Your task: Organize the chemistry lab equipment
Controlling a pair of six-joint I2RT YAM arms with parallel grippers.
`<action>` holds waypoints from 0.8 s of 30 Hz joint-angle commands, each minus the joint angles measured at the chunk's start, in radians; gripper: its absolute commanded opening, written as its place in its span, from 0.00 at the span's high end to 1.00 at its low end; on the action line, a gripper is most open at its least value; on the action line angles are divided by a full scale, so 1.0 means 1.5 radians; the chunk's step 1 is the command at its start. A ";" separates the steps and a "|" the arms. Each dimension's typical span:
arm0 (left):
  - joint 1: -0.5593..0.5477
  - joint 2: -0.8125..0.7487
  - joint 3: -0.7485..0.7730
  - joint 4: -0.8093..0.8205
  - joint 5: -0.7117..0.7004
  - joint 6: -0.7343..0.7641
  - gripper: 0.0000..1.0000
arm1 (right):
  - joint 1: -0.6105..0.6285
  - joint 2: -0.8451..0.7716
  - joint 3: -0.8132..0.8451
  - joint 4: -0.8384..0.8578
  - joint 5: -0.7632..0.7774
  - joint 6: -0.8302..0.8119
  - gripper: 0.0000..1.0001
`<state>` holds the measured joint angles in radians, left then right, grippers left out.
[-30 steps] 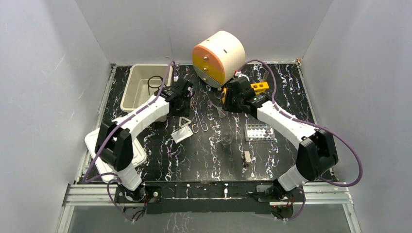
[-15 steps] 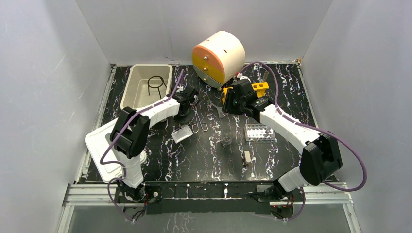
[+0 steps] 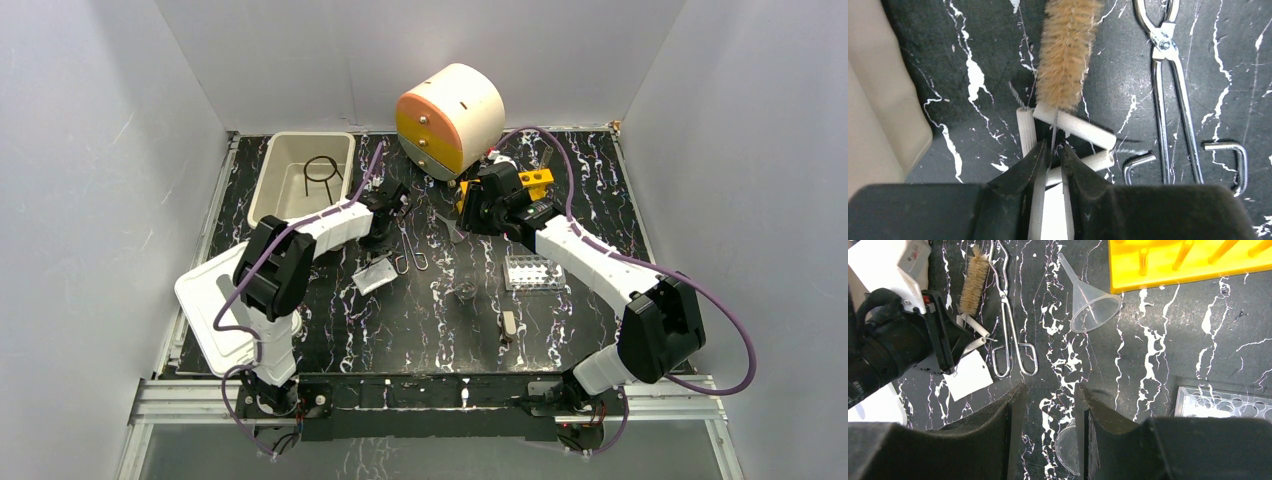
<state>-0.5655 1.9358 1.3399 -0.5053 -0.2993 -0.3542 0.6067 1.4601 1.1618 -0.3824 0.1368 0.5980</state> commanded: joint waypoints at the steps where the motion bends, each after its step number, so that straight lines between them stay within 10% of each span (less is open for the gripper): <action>1: 0.007 0.007 0.012 0.003 -0.009 0.013 0.87 | -0.002 -0.015 0.003 0.034 0.015 -0.006 0.51; 24: 0.033 -0.154 0.190 -0.122 0.028 0.059 1.00 | -0.002 -0.013 0.008 0.059 0.015 -0.016 0.50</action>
<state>-0.5510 1.7950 1.5364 -0.6197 -0.2802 -0.3065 0.6064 1.4601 1.1618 -0.3481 0.1448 0.5934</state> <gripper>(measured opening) 0.012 0.497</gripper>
